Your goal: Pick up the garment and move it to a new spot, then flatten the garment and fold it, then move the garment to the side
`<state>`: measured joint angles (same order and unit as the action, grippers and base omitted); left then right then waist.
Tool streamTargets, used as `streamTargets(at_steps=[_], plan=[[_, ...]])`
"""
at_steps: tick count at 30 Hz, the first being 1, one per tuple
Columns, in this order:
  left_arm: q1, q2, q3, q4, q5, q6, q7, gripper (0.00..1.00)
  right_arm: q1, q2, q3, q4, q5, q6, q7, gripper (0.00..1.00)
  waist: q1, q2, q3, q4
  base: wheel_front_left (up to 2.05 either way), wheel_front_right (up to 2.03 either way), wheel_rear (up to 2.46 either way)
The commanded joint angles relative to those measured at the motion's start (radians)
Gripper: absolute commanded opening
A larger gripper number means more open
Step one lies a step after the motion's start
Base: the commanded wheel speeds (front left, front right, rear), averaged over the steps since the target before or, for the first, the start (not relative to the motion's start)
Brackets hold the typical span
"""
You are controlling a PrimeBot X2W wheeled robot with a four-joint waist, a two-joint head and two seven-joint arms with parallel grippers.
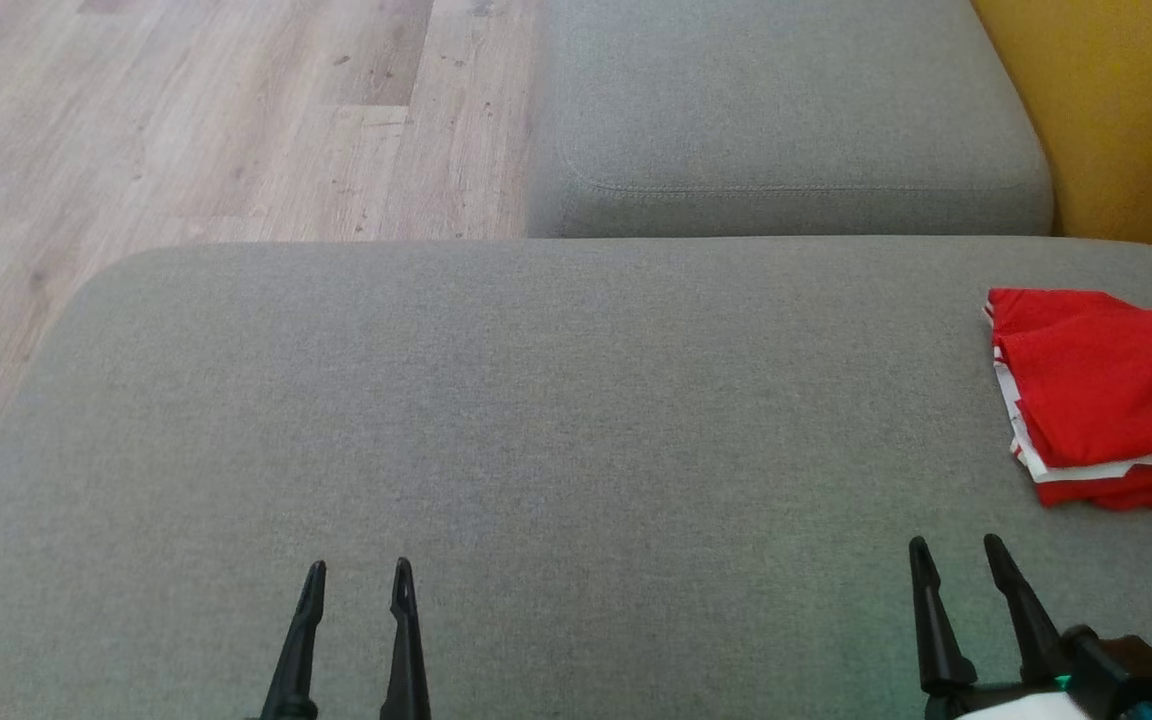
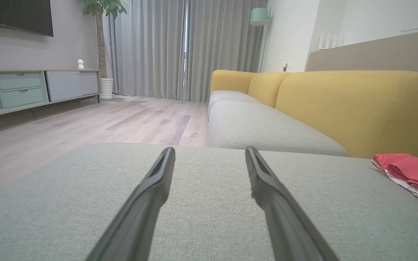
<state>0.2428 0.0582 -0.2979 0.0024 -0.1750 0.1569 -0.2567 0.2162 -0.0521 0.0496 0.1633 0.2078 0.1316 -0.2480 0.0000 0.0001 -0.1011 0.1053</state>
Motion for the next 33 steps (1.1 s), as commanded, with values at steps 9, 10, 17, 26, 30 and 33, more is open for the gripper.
streamTargets(at_steps=[9, 10, 17, 26, 30, 33], plan=[[0.0, 0.0, 0.0, 0.0, 0.002, 0.0, 0.0, 0.0, 0.0, 0.004, -0.009, 0.0, -0.013, 0.0, 0.0, 0.0, 0.0, -0.0001, -0.003, 0.0, 0.0, 0.0, 0.0], [0.001, 0.0, -0.001, 0.011, 0.0, 0.001, 0.0, 0.0, 0.0, 0.004, -0.008, 0.013, -0.012, 0.0, 0.001, 0.0, 0.0, -0.0001, -0.003, 0.0, 0.0, 0.0, 0.0], [0.006, 0.003, 0.009, 0.048, -0.061, -0.006, 0.009, 0.0, -0.006, 0.003, -0.007, 0.052, 0.045, 0.0, 0.013, 0.0, 0.0, -0.0001, 0.002, -0.004, 0.0, 0.0, 0.0], [-0.029, 0.011, 0.035, 0.072, -0.197, -0.034, 0.034, 0.0, -0.035, -0.002, -0.016, 0.056, 0.174, 0.0, 0.04, 0.0, 0.0, -0.0001, 0.011, -0.013, 0.0, 0.0, 0.0], [-0.039, 0.012, 0.042, 0.078, -0.234, -0.042, 0.041, 0.0, -0.043, -0.003, -0.018, 0.057, 0.209, 0.0, 0.048, 0.0, 0.0, -0.0001, 0.013, -0.016, 0.0, 0.0, 0.0], [-0.048, 0.014, 0.05, 0.084, -0.27, -0.049, 0.048, 0.0, -0.051, -0.004, -0.021, 0.058, 0.244, 0.0, 0.056, 0.0, 0.0, -0.0001, 0.016, -0.018, 0.0, 0.0, 0.0]])
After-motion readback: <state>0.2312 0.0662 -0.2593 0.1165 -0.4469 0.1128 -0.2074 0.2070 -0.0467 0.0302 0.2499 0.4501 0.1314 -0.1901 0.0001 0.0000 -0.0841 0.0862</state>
